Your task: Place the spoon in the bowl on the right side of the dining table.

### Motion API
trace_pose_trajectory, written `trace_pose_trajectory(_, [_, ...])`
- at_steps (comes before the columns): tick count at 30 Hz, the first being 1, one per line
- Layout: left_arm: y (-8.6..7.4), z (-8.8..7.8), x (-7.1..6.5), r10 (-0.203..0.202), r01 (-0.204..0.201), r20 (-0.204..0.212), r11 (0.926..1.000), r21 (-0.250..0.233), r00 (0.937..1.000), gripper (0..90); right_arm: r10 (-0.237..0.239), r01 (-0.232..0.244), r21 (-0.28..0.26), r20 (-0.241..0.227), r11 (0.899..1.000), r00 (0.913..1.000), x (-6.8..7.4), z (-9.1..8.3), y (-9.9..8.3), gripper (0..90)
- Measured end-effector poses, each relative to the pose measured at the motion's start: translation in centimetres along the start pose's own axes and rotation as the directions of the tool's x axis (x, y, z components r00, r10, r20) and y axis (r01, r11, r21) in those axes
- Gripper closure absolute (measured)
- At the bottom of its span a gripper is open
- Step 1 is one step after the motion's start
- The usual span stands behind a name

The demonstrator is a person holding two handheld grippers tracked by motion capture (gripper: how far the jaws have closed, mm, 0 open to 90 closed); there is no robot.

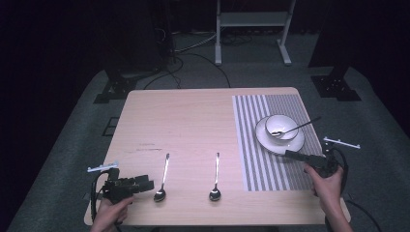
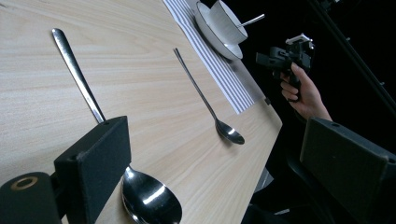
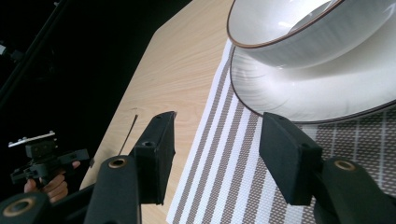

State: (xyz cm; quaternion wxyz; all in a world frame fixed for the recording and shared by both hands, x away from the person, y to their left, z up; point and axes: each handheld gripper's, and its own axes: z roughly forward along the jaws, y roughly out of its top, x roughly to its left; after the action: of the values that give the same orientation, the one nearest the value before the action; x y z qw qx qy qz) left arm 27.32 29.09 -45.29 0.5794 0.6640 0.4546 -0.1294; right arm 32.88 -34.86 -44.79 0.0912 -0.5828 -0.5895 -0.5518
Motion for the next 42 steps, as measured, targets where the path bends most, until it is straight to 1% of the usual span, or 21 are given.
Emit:
trace_pose_trajectory(10, [0.0, -0.1, 0.0, 0.005, -0.005, -0.003, 1.0, 0.001, 1.0, 7.2, -0.016, 0.016, 0.025, -0.008, 1.0, 0.9998, 0.6, 0.5, -1.0, 43.3])
trace_pose_trajectory(19, [0.0, -0.2, 0.0, 0.006, -0.006, -0.004, 1.0, 0.0, 1.0, 7.2, -0.032, 0.032, 0.034, -0.016, 0.999, 0.9994, 1.2, 0.9, -1.7, 42.7])
trace_pose_trajectory(29, [0.0, -0.1, 0.0, 0.007, -0.007, -0.004, 1.0, 0.001, 1.0, 7.2, -0.037, 0.039, 0.053, -0.031, 0.998, 0.9988, 1.7, 1.3, -2.7, 42.4])
trace_pose_trajectory(35, [0.0, -0.2, 0.0, 0.006, -0.006, -0.006, 1.0, 0.0, 1.0, 7.2, -0.039, 0.041, 0.056, -0.036, 0.998, 0.9986, 1.8, 1.3, -3.3, 42.2])
trace_pose_trajectory(42, [0.0, -0.2, -0.1, 0.008, -0.008, -0.003, 1.0, -0.002, 1.0, 7.2, -0.058, 0.06, 0.055, -0.04, 0.997, 0.9975, 2.3, 1.4, -3.8, 41.7])
